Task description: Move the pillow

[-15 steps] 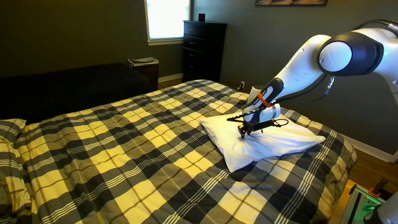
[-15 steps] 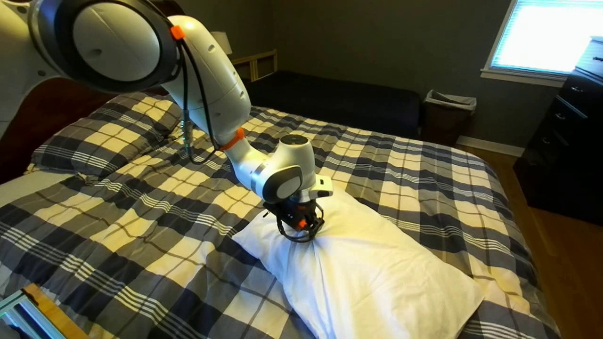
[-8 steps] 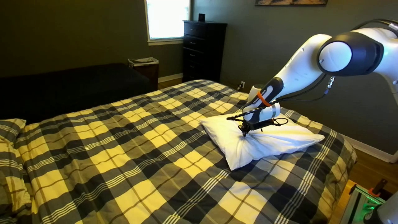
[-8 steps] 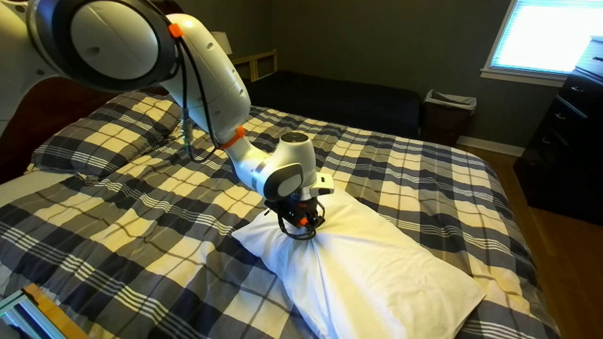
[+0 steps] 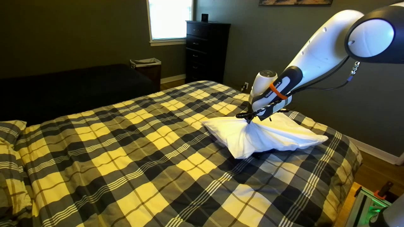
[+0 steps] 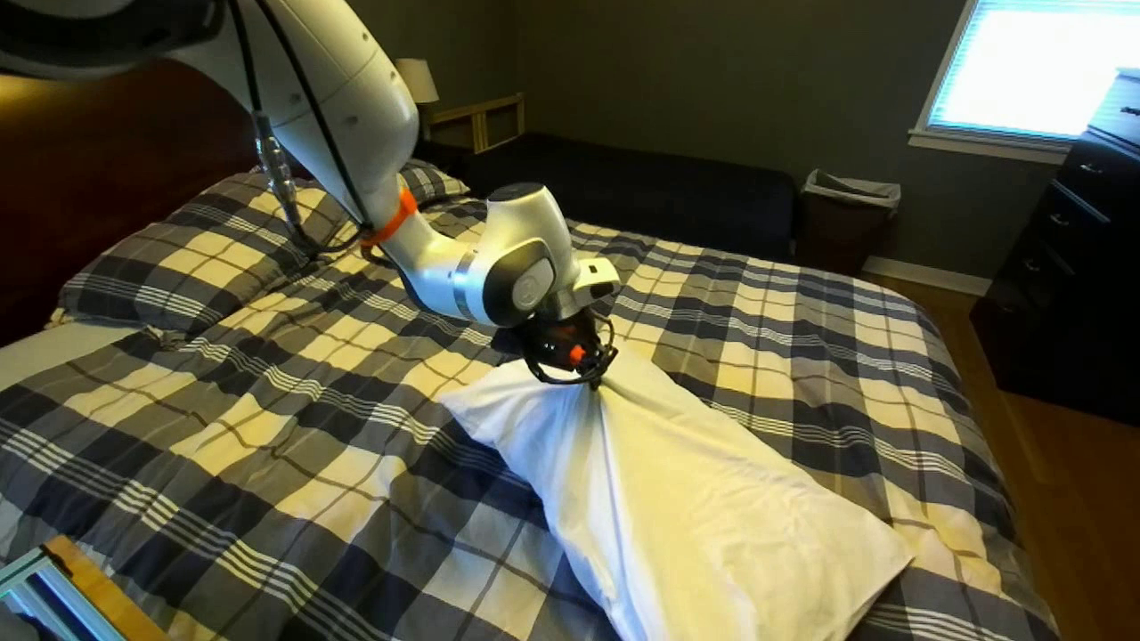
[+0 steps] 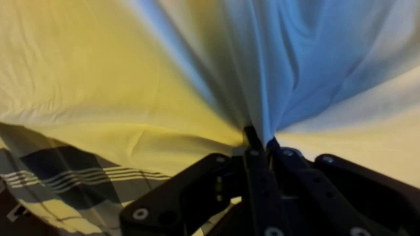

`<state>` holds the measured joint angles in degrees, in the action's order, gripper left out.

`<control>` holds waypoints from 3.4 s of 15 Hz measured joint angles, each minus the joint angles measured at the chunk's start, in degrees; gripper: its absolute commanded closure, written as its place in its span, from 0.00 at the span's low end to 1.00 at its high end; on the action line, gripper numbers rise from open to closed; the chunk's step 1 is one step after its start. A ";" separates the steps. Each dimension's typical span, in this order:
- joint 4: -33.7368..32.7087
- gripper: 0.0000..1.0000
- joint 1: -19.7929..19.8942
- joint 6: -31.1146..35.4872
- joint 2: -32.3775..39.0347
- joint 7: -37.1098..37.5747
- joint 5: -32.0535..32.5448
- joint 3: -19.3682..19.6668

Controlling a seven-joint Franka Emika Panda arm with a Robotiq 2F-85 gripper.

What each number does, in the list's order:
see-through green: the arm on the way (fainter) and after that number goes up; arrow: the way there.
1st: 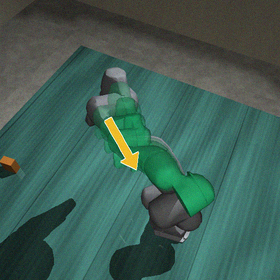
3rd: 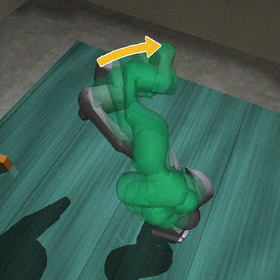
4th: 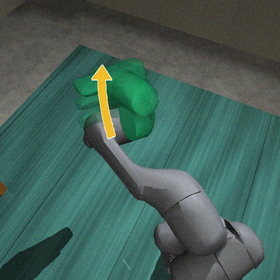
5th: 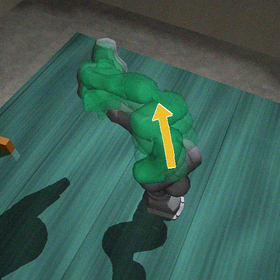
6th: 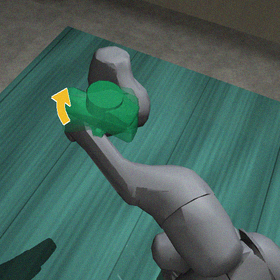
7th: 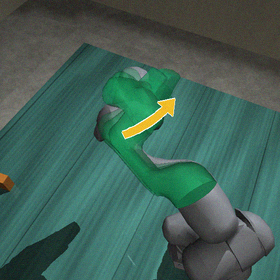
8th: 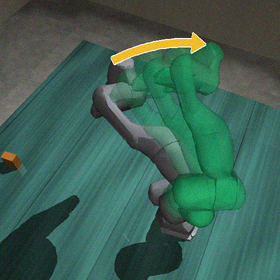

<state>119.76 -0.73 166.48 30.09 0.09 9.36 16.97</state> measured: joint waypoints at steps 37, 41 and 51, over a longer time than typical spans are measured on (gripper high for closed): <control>4.59 0.99 -33.27 26.52 -4.85 13.60 30.94 17.12; 7.83 0.69 -32.90 27.85 -7.49 13.48 32.75 14.30; 17.13 0.01 -16.46 19.38 -19.91 18.54 31.96 3.51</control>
<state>136.89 -17.19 185.86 10.18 18.63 41.32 20.48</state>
